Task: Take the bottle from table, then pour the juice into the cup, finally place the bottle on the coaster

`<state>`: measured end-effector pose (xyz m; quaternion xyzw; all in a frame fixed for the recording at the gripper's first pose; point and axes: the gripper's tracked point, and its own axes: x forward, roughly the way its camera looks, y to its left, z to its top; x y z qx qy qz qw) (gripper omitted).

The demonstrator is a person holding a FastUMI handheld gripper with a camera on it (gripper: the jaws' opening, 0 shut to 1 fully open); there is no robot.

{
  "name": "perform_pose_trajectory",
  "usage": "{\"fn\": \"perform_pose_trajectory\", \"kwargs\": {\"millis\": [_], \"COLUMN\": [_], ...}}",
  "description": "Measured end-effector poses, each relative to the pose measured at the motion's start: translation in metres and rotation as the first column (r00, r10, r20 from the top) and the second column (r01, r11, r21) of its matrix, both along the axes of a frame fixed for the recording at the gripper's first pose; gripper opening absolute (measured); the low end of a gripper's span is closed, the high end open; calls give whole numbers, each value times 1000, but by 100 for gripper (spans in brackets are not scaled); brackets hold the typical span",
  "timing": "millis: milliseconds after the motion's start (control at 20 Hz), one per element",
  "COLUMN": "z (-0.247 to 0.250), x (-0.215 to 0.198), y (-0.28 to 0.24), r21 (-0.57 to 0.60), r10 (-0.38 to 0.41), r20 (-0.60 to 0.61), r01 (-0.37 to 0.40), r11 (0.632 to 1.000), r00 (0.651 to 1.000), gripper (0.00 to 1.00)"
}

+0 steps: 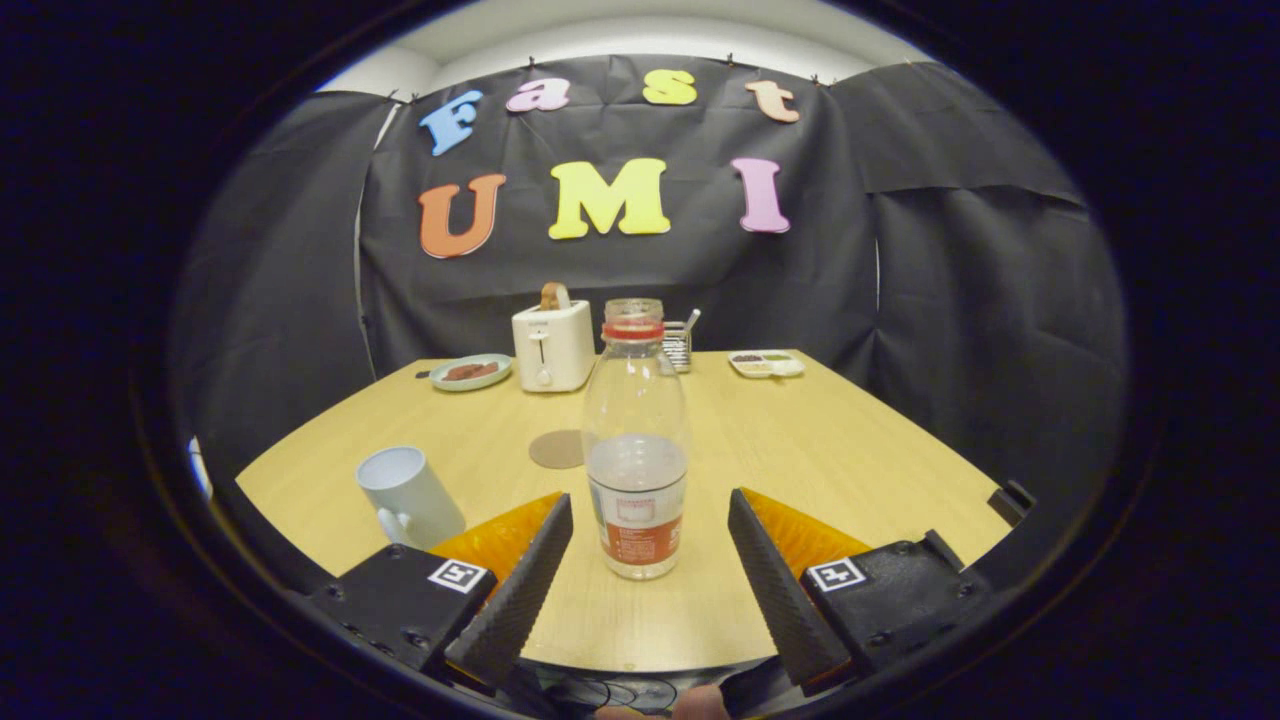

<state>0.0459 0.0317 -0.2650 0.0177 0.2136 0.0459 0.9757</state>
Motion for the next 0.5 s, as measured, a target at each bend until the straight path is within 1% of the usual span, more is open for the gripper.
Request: {"fn": "perform_pose_trajectory", "kwargs": {"millis": [300, 500], "z": [-26, -29], "x": [28, 49], "y": [10, 17], "r21": [8, 25], "r10": [1, -18], "r20": [-19, -7], "r01": [-1, 18], "r11": [1000, 1000], "r00": [1000, 1000], "gripper": [100, 100]}}
